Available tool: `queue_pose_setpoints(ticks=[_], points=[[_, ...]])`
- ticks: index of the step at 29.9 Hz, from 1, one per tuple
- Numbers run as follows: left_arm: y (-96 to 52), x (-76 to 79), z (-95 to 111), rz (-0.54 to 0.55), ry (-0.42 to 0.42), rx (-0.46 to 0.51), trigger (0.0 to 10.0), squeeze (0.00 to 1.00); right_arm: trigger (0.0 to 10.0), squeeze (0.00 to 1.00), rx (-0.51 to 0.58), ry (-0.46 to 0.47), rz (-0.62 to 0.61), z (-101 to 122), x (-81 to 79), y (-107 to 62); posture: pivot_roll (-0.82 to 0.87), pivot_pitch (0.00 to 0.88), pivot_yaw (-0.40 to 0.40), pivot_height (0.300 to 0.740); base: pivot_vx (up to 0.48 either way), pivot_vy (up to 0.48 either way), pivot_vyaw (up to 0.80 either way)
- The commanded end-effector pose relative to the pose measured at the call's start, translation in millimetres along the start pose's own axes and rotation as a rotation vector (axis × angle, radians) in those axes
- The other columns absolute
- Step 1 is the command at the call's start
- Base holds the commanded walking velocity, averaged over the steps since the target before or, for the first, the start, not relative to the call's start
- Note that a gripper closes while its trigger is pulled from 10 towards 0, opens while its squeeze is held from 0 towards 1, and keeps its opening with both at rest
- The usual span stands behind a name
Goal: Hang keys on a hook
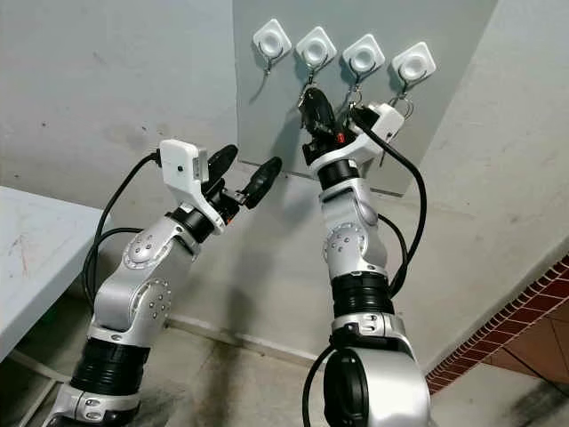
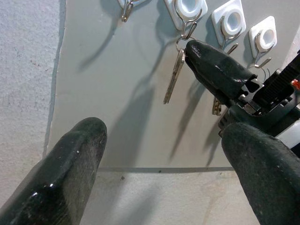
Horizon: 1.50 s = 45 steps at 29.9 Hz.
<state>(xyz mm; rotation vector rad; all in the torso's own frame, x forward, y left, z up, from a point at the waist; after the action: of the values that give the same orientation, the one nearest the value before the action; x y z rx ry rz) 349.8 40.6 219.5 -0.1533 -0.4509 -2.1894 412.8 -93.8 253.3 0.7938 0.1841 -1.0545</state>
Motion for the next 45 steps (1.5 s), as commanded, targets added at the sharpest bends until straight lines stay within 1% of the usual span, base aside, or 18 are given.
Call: queue_pose_setpoints(ticks=[1,6,7,15,20,24,25,26,27,30,31,32,33,37,41,42,44,45], points=[[0.7,3.8,4.1,-0.008,-0.003,0.011,10.0,0.00,10.0,0.00,0.005,0.021,0.012,1.2,-3.5,2.8,-0.02,0.005,-0.043,0.740,0.000,0.000,0.00],[0.7,3.9,4.2,-0.006,-0.006,0.012,10.0,0.00,10.0,0.00,0.002,0.032,0.017,0.3,-4.0,2.6,-0.02,0.006,-0.045,0.740,0.000,0.000,0.00],[0.7,3.7,4.1,-0.005,-0.008,0.012,10.0,0.00,10.0,1.00,0.007,0.032,0.021,0.7,-4.4,2.3,-0.02,0.006,-0.045,0.740,0.000,0.000,0.00],[0.4,2.2,2.5,0.005,-0.015,0.011,10.0,0.00,10.0,1.00,0.012,-0.047,0.035,-4.3,-2.9,-9.0,-0.02,0.000,-0.045,0.740,0.000,0.000,0.00],[0.4,1.6,1.9,0.009,-0.014,0.009,10.0,0.00,10.0,1.00,-0.009,-0.057,0.029,-11.2,1.0,-19.7,-0.01,0.000,-0.043,0.740,0.000,0.000,0.00],[0.0,0.1,0.6,0.013,-0.014,0.006,10.0,0.00,10.0,1.00,-0.032,-0.070,0.006,-18.1,7.9,-32.0,-0.01,0.000,-0.043,0.740,0.000,0.000,0.00],[-0.3,-1.5,-0.6,0.021,-0.019,0.005,10.0,0.00,10.0,1.00,-0.045,-0.079,-0.007,-21.8,11.5,-39.2,-0.02,0.000,-0.042,0.740,0.000,0.000,0.00],[-0.3,-1.5,-0.6,0.021,-0.019,0.005,10.0,0.00,10.0,1.00,-0.045,-0.079,-0.007,-21.8,11.5,-39.2,-0.02,0.000,-0.042,0.740,0.000,0.000,0.00],[-0.8,-4.2,-3.0,0.034,-0.023,0.001,10.0,0.00,10.0,1.00,-0.053,-0.081,-0.024,-24.4,15.0,-46.7,-0.02,0.000,-0.042,0.740,0.000,0.000,0.00],[-1.9,-7.3,-6.6,0.047,-0.026,-0.007,10.0,0.00,10.0,1.00,-0.056,-0.081,-0.041,-25.9,17.9,-53.2,-0.02,0.000,-0.040,0.740,0.000,0.000,0.00],[-3.7,-11.5,-11.3,0.065,-0.037,-0.016,10.0,0.00,10.0,1.00,-0.068,-0.098,-0.070,-28.5,23.0,-61.3,-0.02,0.000,-0.040,0.740,0.000,0.000,0.00],[-3.7,-11.5,-11.3,0.065,-0.037,-0.016,10.0,0.00,10.0,1.00,-0.068,-0.098,-0.070,-28.5,23.0,-61.3,-0.02,0.000,-0.040,0.740,0.000,0.000,0.00],[-6.2,-19.3,-18.2,0.099,-0.046,-0.032,10.0,0.00,10.0,1.00,-0.081,-0.098,-0.122,-32.2,31.2,-70.1,-0.02,0.000,-0.039,0.740,0.000,0.000,0.00],[-12.6,-37.6,-34.8,0.193,-0.036,-0.076,10.0,0.00,10.0,1.00,-0.119,-0.137,-0.210,-40.7,44.4,-92.6,-0.02,0.000,-0.039,0.740,0.000,0.000,0.00],[-21.4,-50.5,-46.0,0.249,-0.070,-0.088,10.0,0.00,10.0,1.00,-0.174,-0.180,-0.250,-51.0,52.4,-113.4,-0.02,0.000,-0.036,0.740,0.000,0.000,0.00],[-25.9,-56.0,-53.6,0.276,-0.099,-0.107,10.0,0.00,10.0,1.00,-0.192,-0.206,-0.280,-53.3,57.6,-121.7,-0.03,0.000,-0.035,0.740,0.000,0.000,0.00],[-33.0,-63.0,-67.6,0.303,-0.082,-0.144,10.0,0.00,10.0,1.00,-0.215,-0.223,-0.311,-56.3,65.7,-134.3,-0.03,0.000,-0.035,0.740,0.000,0.000,0.00],[-40.1,-69.3,-79.5,0.331,-0.091,-0.166,10.0,0.00,10.0,1.00,-0.241,-0.245,-0.347,-59.0,74.6,-146.0,-0.03,0.000,-0.034,0.740,0.000,0.000,0.00]])
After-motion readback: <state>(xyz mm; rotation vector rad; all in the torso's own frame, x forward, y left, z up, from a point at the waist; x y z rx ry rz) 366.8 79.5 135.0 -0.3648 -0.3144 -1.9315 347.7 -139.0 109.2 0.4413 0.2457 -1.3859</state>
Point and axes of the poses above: a point about 5 cm out from each wrist's last joint towards the gripper, its own y axis pointing out of the wrist towards the gripper, its own z axis along the axis of the wrist's last joint, x = y × z, the point moved 4 cm from there along y, pointing out of the wrist towards the gripper, and after that the axes turned 6 degrees about -y, right-handed, at the moved point
